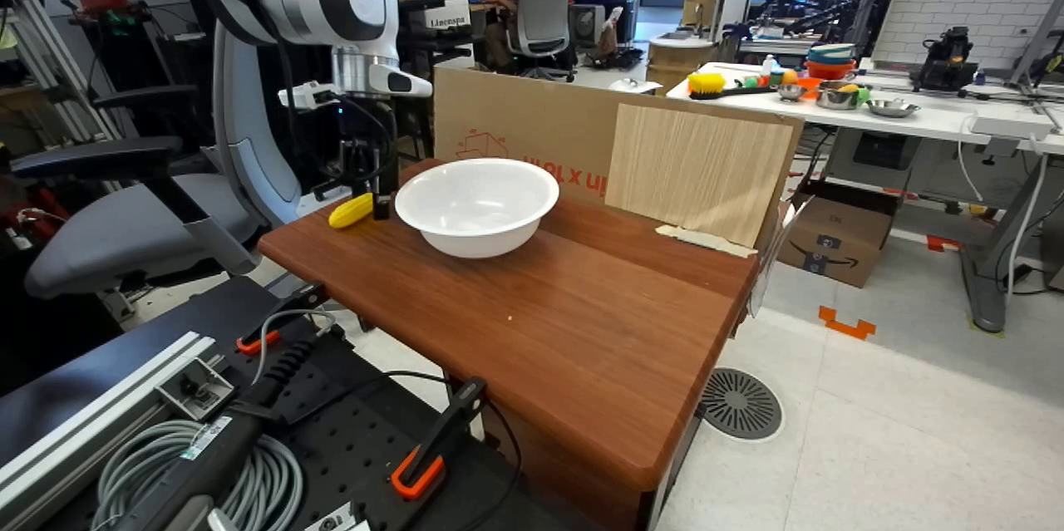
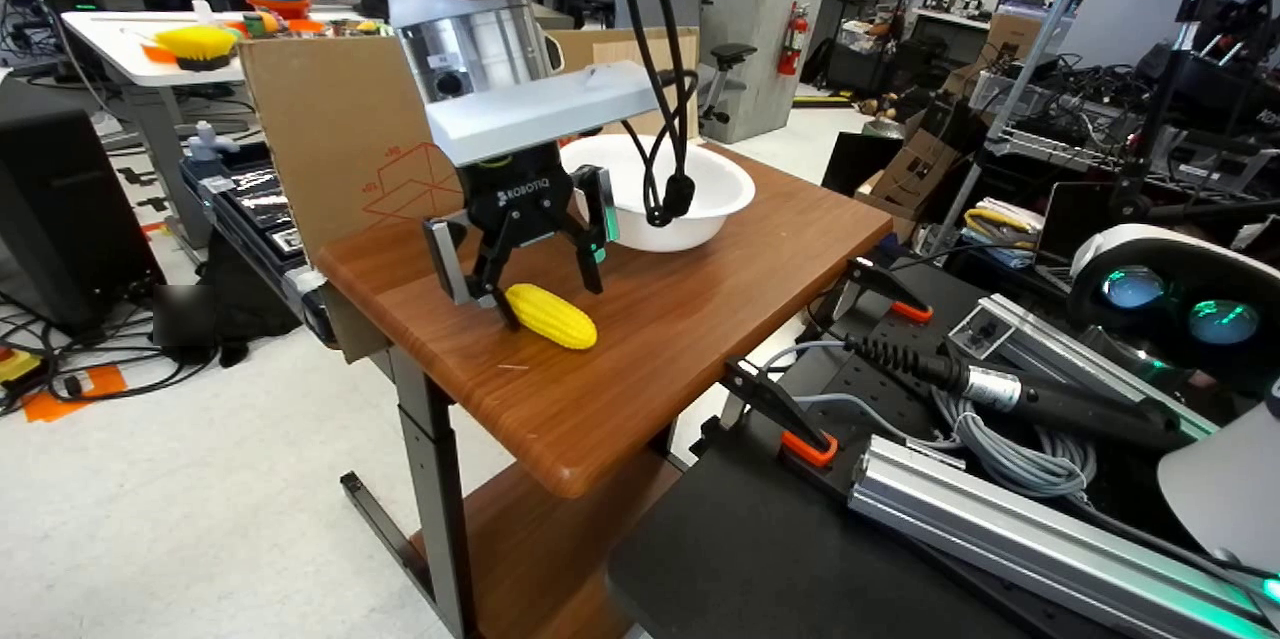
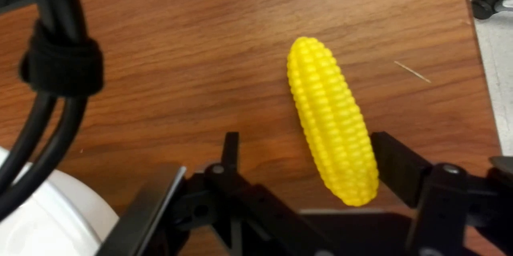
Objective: Pick the object and put it in the bowl
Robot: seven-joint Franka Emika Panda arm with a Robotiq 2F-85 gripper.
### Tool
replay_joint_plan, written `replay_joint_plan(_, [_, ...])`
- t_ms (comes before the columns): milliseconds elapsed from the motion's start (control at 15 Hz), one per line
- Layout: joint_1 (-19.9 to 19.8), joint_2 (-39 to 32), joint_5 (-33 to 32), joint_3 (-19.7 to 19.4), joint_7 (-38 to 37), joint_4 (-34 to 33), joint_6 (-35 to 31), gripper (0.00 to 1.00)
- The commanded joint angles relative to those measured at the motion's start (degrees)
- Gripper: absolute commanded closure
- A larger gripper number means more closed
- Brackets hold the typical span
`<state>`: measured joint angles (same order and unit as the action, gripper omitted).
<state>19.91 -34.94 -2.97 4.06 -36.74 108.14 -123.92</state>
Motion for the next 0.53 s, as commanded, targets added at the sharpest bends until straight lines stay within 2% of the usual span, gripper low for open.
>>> replay_joint_plan(0, [0.36,-1.66,0.41,-0.64,-1.44,-1.77,-1.24,0.51])
replay_joint_plan(333, [0.14,-1.38,0.72,-0.49,-2.5,-2.11,-1.5,0.88])
replay_joint_plan(467, [-0.3,-0.9,1.51,-0.08,-2.39,-2.4,-1.22,0.91])
